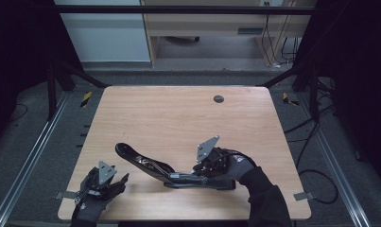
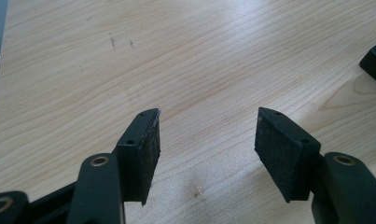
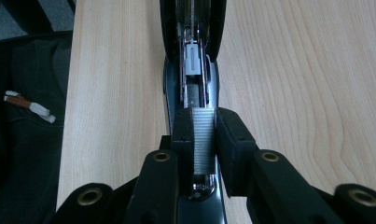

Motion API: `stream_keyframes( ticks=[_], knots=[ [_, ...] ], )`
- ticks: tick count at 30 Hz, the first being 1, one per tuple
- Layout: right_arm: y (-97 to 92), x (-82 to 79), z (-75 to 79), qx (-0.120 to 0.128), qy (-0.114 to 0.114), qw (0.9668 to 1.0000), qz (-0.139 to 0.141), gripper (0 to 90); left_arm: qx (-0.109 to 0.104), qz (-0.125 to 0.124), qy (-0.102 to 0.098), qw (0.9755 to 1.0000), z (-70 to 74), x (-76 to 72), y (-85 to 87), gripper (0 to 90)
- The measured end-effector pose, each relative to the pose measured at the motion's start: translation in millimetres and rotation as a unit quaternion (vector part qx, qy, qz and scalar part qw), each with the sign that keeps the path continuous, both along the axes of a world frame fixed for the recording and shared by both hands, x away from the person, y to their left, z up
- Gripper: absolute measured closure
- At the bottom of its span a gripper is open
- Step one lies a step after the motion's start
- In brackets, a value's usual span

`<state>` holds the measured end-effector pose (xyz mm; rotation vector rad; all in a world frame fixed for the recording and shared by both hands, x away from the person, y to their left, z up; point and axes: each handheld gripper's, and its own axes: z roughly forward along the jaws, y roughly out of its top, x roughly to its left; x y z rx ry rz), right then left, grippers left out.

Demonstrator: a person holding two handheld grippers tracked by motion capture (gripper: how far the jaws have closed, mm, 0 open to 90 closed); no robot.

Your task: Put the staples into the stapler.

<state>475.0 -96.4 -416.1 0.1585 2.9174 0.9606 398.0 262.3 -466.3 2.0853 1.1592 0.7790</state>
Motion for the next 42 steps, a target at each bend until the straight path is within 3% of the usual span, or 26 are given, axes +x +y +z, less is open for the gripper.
stream_keyframes(
  ticks=[42],
  knots=[
    [11.1,4.0,-18.9,-0.018,0.008,0.9996,0.02,77.9,-0.001,0.0,0.0,1.0,-0.2,0.1,0.1,40.0]
  ],
)
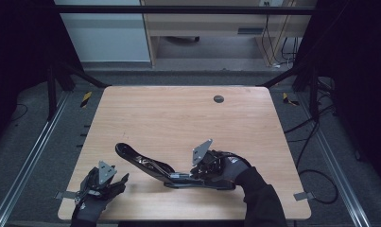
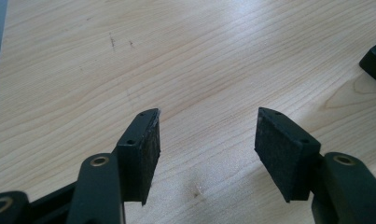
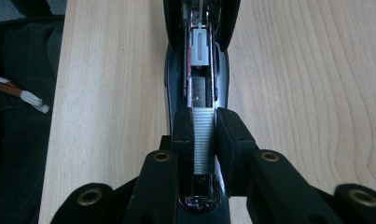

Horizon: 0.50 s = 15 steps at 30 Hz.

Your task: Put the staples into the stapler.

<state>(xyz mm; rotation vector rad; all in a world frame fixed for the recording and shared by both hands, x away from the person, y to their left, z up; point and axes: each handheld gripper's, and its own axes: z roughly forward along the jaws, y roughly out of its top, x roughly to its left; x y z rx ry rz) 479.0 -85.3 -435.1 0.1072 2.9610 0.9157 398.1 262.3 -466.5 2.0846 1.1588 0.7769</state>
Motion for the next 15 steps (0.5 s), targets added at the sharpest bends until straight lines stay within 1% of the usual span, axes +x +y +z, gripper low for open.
stream_keyframes(
  ticks=[9,12,13,15],
  knots=[
    [-0.4,0.4,-2.4,0.001,0.002,1.0,0.002,77.9,-0.001,0.0,0.0,1.0,-0.3,0.2,-0.1,40.0],
    [-0.6,0.9,-2.0,-0.003,0.0,1.0,0.002,77.5,-0.001,0.0,0.0,1.0,-0.3,0.2,0.0,40.0],
    [-0.4,0.6,-2.2,0.002,0.003,1.0,-0.002,77.3,0.0,0.0,0.001,1.0,-0.3,0.3,-0.1,40.0],
    [-0.9,0.7,-1.5,0.003,0.005,1.0,-0.006,74.7,0.0,0.0,0.001,1.0,-0.4,0.2,-0.1,40.0]
  ],
)
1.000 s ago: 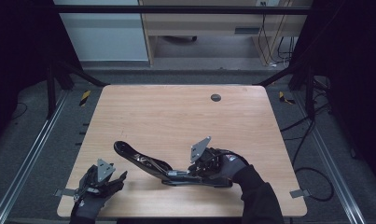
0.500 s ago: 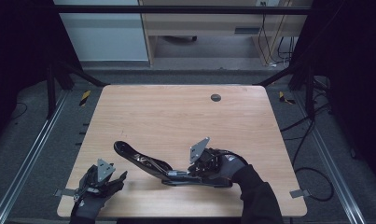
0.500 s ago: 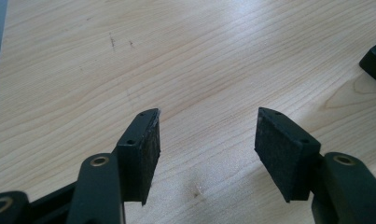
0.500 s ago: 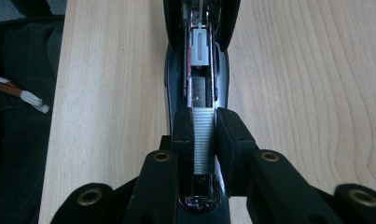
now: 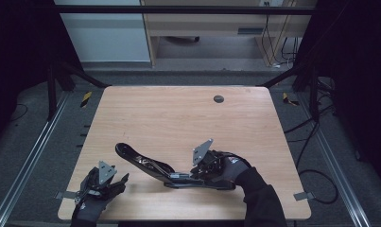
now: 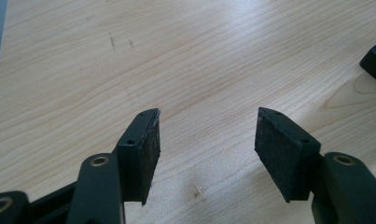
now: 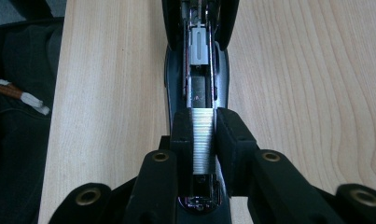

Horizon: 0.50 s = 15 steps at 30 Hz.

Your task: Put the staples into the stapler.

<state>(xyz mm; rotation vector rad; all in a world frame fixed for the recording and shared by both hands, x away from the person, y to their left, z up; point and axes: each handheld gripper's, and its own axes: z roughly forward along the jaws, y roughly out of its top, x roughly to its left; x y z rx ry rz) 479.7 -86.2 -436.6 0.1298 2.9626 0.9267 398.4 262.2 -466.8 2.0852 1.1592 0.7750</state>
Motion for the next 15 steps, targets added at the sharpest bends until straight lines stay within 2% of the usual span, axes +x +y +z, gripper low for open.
stream_keyframes(
  ticks=[5,10,12,15],
  knots=[
    [-1.9,0.3,1.6,0.003,0.001,0.9999,-0.014,71.3,-0.001,0.001,-0.001,1.0,0.4,-0.1,0.3,40.0],
    [-5.2,0.6,6.4,0.018,-0.003,0.9992,-0.035,71.2,-0.001,0.0,-0.002,1.0,1.2,-0.8,0.0,40.0],
    [-8.0,1.3,9.0,0.027,-0.008,0.9984,-0.048,71.3,-0.003,-0.001,-0.003,1.0,1.8,-1.3,-0.4,40.0],
    [-13.4,1.3,13.1,0.048,-0.014,0.9952,-0.084,71.2,-0.009,-0.003,-0.005,0.9999,2.7,-2.5,-1.0,40.0]
  ],
)
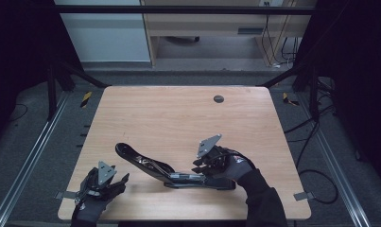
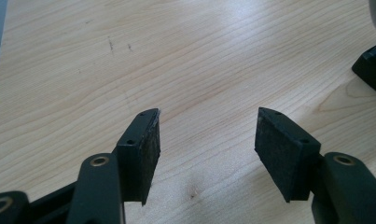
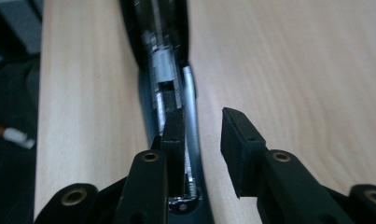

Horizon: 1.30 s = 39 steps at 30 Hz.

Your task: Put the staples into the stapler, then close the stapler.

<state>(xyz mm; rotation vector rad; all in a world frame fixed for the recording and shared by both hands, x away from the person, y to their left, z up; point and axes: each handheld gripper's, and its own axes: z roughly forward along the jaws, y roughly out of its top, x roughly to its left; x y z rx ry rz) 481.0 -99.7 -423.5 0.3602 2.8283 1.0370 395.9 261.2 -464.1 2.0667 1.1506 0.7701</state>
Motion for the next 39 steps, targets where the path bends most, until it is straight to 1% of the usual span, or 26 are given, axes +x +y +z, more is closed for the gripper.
stream_keyframes(
  ticks=[2,3,5,7,9,11,12,13,15,16,18,19,21,22,24,25,27,28,30,31,32,33,34,36,37,39],
  knots=[
    [-5.1,0.1,2.7,0.01,-0.001,0.9994,-0.033,71.4,-0.003,-0.001,0.0,1.0,0.7,-0.7,-0.1,39.9],
    [-7.1,0.3,3.0,0.014,-0.004,0.9991,-0.039,71.6,-0.005,-0.002,0.0,1.0,1.2,-0.9,-0.1,39.9],
    [-12.5,-0.7,3.3,0.019,-0.013,0.9977,-0.064,71.5,-0.011,-0.004,0.0,0.9999,2.1,-1.5,-0.3,39.8],
    [-19.5,-1.5,3.4,0.022,-0.02,0.9954,-0.091,71.1,-0.014,-0.005,-0.004,0.9999,3.2,-2.2,-0.7,39.8],
    [-27.1,-3.9,3.2,0.031,-0.026,0.9919,-0.12,71.8,-0.023,-0.006,-0.007,0.9997,4.5,-3.0,-0.8,39.7],
    [-36.2,-7.3,2.5,0.037,-0.032,0.9868,-0.154,71.8,-0.025,-0.008,-0.008,0.9996,5.5,-4.0,-0.7,39.7],
    [-39.2,-8.4,2.0,0.041,-0.033,0.985,-0.164,71.7,-0.027,-0.009,-0.01,0.9995,6.4,-4.9,-0.7,39.6],
    [-44.4,-11.0,1.3,0.046,-0.037,0.9816,-0.182,71.7,-0.029,-0.01,-0.013,0.9994,7.1,-5.4,-0.7,39.6],
    [-51.3,-15.2,-0.6,0.055,-0.04,0.9762,-0.206,71.6,-0.039,-0.011,-0.017,0.999,8.8,-6.7,-0.7,39.5],
    [-56.5,-17.8,-2.7,0.063,-0.042,0.9713,-0.226,71.7,-0.041,-0.012,-0.017,0.999,9.4,-7.1,-0.6,39.4],
    [-65.1,-21.5,-6.8,0.073,-0.043,0.9648,-0.249,71.9,-0.045,-0.014,-0.021,0.9986,11.0,-8.4,-0.5,39.2],
    [-69.2,-23.8,-9.4,0.082,-0.045,0.9604,-0.262,71.8,-0.047,-0.014,-0.022,0.9985,11.6,-9.1,-0.7,39.0],
    [-75.3,-28.4,-13.8,0.087,-0.049,0.9542,-0.282,71.9,-0.051,-0.014,-0.026,0.9983,13.4,-10.5,-0.8,38.6],
    [-78.6,-31.1,-16.0,0.088,-0.053,0.9527,-0.286,71.9,-0.054,-0.015,-0.028,0.9981,14.4,-11.1,-0.6,38.5],
    [-83.9,-36.5,-19.2,0.092,-0.056,0.9471,-0.302,72.1,-0.056,-0.015,-0.03,0.9979,15.9,-11.7,-0.6,38.1],
    [-86.3,-38.4,-20.2,0.095,-0.058,0.9455,-0.306,72.0,-0.059,-0.015,-0.031,0.9976,16.4,-11.8,-0.8,38.1],
    [-90.5,-41.7,-20.6,0.097,-0.062,0.9407,-0.319,71.9,-0.062,-0.016,-0.032,0.9975,16.9,-12.1,-1.1,38.0],
    [-92.0,-43.1,-20.6,0.098,-0.063,0.9393,-0.323,71.8,-0.062,-0.016,-0.032,0.9974,17.2,-12.5,-1.2,38.0],
    [-95.0,-45.3,-21.6,0.096,-0.069,0.9368,-0.329,71.6,-0.063,-0.017,-0.035,0.9973,18.6,-13.3,-0.8,37.8],
    [-96.2,-46.6,-22.5,0.097,-0.064,0.9359,-0.333,71.5,-0.065,-0.017,-0.036,0.9971,19.5,-13.7,-0.7,37.5],
    [-97.8,-47.9,-23.6,0.097,-0.068,0.9348,-0.335,71.5,-0.067,-0.019,-0.038,0.9969,20.6,-14.2,-0.2,37.2],
    [-100.3,-49.6,-24.9,0.096,-0.069,0.9347,-0.335,71.4,-0.071,-0.019,-0.037,0.9966,21.0,-14.6,0.0,37.0],
    [-101.4,-50.7,-25.5,0.096,-0.066,0.9339,-0.338,71.4,-0.072,-0.02,-0.037,0.9965,21.5,-15.1,0.2,36.6],
    [-104.9,-54.0,-27.6,0.097,-0.066,0.9313,-0.345,71.3,-0.075,-0.024,-0.038,0.9962,22.6,-16.5,0.2,36.6],
    [-107.0,-55.5,-28.8,0.099,-0.066,0.931,-0.345,71.3,-0.075,-0.026,-0.039,0.9961,23.5,-17.3,-0.1,36.6],
    [-109.8,-59.4,-31.1,0.099,-0.062,0.9288,-0.352,71.4,-0.078,-0.03,-0.042,0.9956,25.7,-19.4,-1.3,36.2]
  ],
)
